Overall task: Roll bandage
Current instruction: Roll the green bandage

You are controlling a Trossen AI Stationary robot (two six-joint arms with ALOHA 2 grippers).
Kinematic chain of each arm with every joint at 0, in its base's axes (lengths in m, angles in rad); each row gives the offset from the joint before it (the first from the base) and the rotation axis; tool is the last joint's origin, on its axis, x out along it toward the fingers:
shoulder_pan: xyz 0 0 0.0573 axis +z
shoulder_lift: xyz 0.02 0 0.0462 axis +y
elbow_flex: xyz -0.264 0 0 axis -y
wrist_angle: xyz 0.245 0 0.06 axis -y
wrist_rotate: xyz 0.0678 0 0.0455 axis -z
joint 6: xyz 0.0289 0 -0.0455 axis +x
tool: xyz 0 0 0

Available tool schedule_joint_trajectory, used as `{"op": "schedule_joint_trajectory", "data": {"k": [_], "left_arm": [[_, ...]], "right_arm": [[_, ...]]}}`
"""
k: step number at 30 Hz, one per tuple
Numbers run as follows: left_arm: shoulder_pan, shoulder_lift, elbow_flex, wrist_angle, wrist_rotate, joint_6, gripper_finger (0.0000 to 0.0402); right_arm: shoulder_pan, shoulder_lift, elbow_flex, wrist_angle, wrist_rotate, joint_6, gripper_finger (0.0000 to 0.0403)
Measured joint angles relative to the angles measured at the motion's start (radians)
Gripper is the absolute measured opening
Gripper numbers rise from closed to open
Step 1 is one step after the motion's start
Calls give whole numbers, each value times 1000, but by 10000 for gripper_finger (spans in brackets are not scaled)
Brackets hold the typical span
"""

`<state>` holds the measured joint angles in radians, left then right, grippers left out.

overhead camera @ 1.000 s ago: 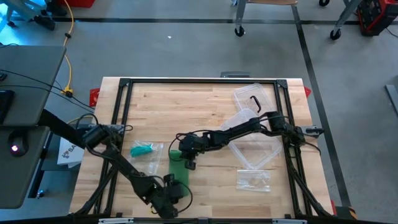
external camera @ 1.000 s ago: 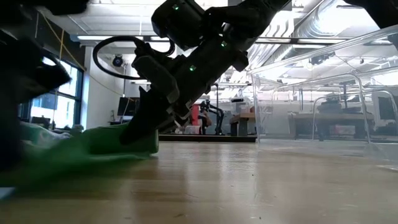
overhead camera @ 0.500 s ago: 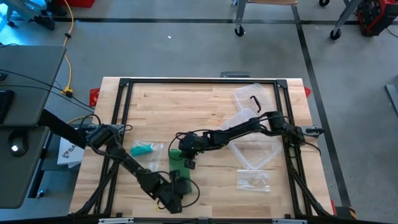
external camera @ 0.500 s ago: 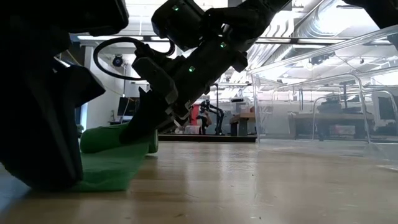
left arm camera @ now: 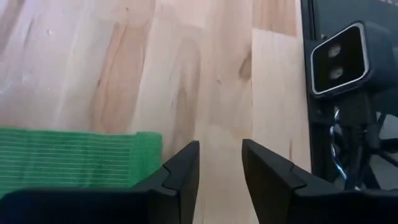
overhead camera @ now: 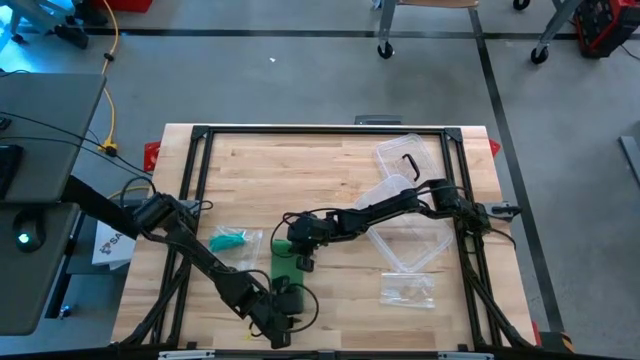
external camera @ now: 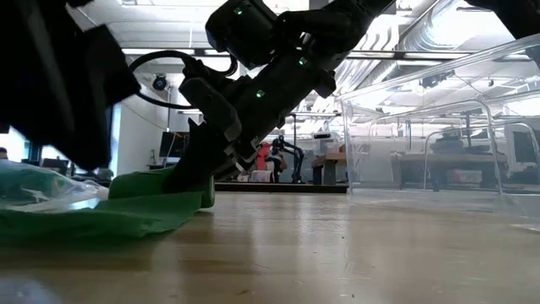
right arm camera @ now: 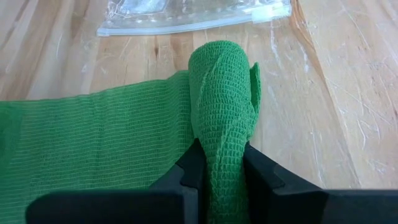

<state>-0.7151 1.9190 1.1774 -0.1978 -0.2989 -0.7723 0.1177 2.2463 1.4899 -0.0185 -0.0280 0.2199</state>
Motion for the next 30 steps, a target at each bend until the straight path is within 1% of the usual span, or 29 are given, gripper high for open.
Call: {"op": "schedule_joint_trajectory", "data": {"k": [3, 5, 6, 8, 12, 15, 16, 20, 22, 27, 30], "left_arm": [[0, -34, 0, -39, -43, -9, 117], [1, -56, 2, -111, -106, -63, 117], [5, -61, 2, -157, -122, -92, 114], [18, -59, -7, -221, -124, -129, 101], [37, -37, -67, -161, -82, -143, 53], [21, -24, -85, -134, -64, -143, 15], [11, -19, -85, -113, -63, -140, 8], [-32, 2, -83, -25, -64, -124, 7], [-59, 27, -83, -18, -78, -142, 4], [-121, 75, -79, -6, -157, -235, 2], [-150, 79, -79, -3, -192, -289, 1]], "right_arm": [[0, 0, 0, 0, -1, 0, 52], [0, 0, 0, 0, -2, 0, 52], [0, 0, 0, 0, -2, 0, 52], [0, 0, 0, 0, -2, 0, 52], [0, 0, 0, 0, -3, 0, 52], [0, 0, 0, -3, -2, 4, 52], [0, 0, 0, -4, -2, 4, 52], [0, 0, 0, -5, -2, -1, 52], [0, 0, 0, -5, -3, -3, 52], [0, -1, 1, -7, -3, -3, 52], [0, -1, 1, -7, -2, -3, 52]]}}
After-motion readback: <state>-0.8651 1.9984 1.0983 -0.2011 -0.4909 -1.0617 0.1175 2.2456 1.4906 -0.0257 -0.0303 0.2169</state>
